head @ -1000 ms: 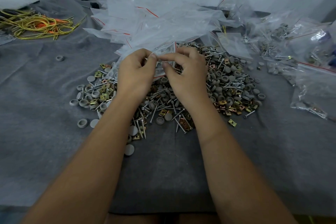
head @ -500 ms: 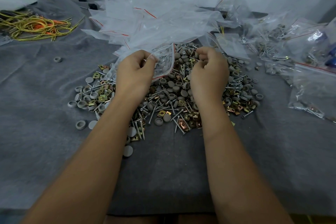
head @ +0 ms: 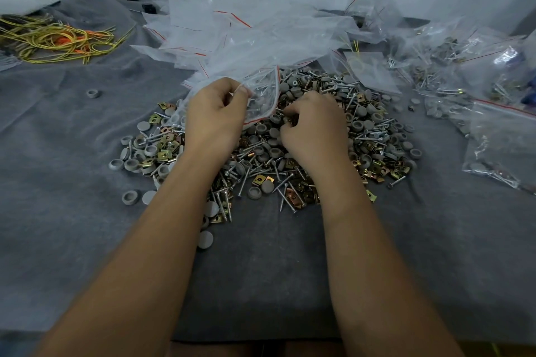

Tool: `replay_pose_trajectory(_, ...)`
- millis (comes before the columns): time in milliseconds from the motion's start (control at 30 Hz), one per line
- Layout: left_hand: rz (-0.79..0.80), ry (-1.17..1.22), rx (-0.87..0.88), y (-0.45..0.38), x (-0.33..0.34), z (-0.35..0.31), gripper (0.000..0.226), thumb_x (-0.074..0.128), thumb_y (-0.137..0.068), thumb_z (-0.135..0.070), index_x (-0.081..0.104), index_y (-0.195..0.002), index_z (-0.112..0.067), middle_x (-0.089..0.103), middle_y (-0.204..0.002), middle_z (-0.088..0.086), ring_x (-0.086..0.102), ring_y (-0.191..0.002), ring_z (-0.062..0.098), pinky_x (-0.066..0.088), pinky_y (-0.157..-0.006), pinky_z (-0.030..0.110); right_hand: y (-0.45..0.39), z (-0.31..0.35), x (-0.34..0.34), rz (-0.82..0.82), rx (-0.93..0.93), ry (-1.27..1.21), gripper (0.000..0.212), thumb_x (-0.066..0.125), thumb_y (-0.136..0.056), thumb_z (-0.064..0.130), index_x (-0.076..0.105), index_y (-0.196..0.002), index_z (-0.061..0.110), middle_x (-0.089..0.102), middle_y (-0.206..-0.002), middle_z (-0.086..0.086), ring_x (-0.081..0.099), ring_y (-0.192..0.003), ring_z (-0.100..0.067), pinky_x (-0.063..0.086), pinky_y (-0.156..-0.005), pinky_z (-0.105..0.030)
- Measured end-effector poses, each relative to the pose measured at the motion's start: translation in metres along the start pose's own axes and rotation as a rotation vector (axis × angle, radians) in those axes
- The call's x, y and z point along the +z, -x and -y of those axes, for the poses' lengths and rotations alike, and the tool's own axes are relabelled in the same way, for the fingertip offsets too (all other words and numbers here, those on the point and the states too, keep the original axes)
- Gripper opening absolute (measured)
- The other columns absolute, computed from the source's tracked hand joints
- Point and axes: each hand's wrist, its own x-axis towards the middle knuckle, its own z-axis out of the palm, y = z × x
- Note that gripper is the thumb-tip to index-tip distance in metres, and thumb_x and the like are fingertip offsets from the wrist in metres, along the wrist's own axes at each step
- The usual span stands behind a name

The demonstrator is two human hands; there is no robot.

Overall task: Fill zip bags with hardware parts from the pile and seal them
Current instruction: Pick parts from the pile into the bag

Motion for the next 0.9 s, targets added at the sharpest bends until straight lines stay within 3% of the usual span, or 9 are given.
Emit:
replay_pose_trajectory(367, 0.001, -0.016, 0.001, 0.001, 0.000, 0.000, 0.021, 0.051, -0.098, -0.025, 0.068, -0.087, -0.018, 0.039, -0.037, -0.015, 0.032, -0.035, 0.003, 0.023, -0.039, 0.018, -0.001, 0.000, 0.002, -0.067, 0.026, -0.068, 0.017, 0.064, -0.089, 0.017, 0.074, -0.103, 0.017, 0.066, -0.110, -0.003, 0.051, -0.113, -0.025, 0.041, -0.094, -0.037)
replay_pose_trajectory(533, -0.002, -0.018, 0.005, 0.001, 0.001, 0.000, 0.022, 0.052, -0.098, -0.025, 0.068, -0.088, -0.014, 0.041, -0.038, -0.015, 0.032, -0.036, 0.002, 0.024, -0.040, 0.018, -0.001, 0.002, 0.003, -0.150, 0.058, -0.214, 0.010, 0.064, -0.091, 0.015, 0.072, -0.096, 0.013, 0.071, -0.094, -0.002, 0.062, -0.093, -0.025, 0.051, -0.084, -0.042)
replay_pose_trajectory(700, 0.003, -0.016, 0.005, 0.001, 0.001, 0.000, 0.022, 0.052, -0.098, -0.025, 0.068, -0.088, -0.014, 0.040, -0.038, -0.016, 0.033, -0.036, 0.002, 0.024, -0.039, 0.018, -0.002, 0.005, 0.000, -0.224, 0.175, -0.478, 0.009, 0.063, -0.092, 0.015, 0.070, -0.097, 0.014, 0.059, -0.079, 0.013, 0.058, -0.076, -0.006, 0.044, -0.065, -0.019)
replay_pose_trajectory(800, 0.000, -0.019, 0.002, 0.000, 0.001, 0.000, 0.023, 0.052, -0.098, -0.025, 0.069, -0.089, -0.013, 0.041, -0.039, -0.017, 0.034, -0.038, 0.002, 0.025, -0.040, 0.016, -0.002, 0.008, -0.003, -0.264, 0.198, -0.705, 0.011, 0.064, -0.090, 0.011, 0.071, -0.098, 0.015, 0.067, -0.088, 0.010, 0.062, -0.084, -0.003, 0.048, -0.073, -0.013)
replay_pose_trajectory(900, -0.001, -0.018, 0.012, 0.001, 0.002, 0.000, 0.022, 0.053, -0.098, -0.025, 0.069, -0.088, -0.014, 0.042, -0.040, -0.018, 0.036, -0.040, 0.001, 0.026, -0.040, 0.015, -0.001, 0.012, -0.004, -0.287, 0.064, -0.817, 0.012, 0.068, -0.087, 0.011, 0.073, -0.095, 0.018, 0.066, -0.096, 0.005, 0.060, -0.091, 0.000, 0.044, -0.079, -0.008)
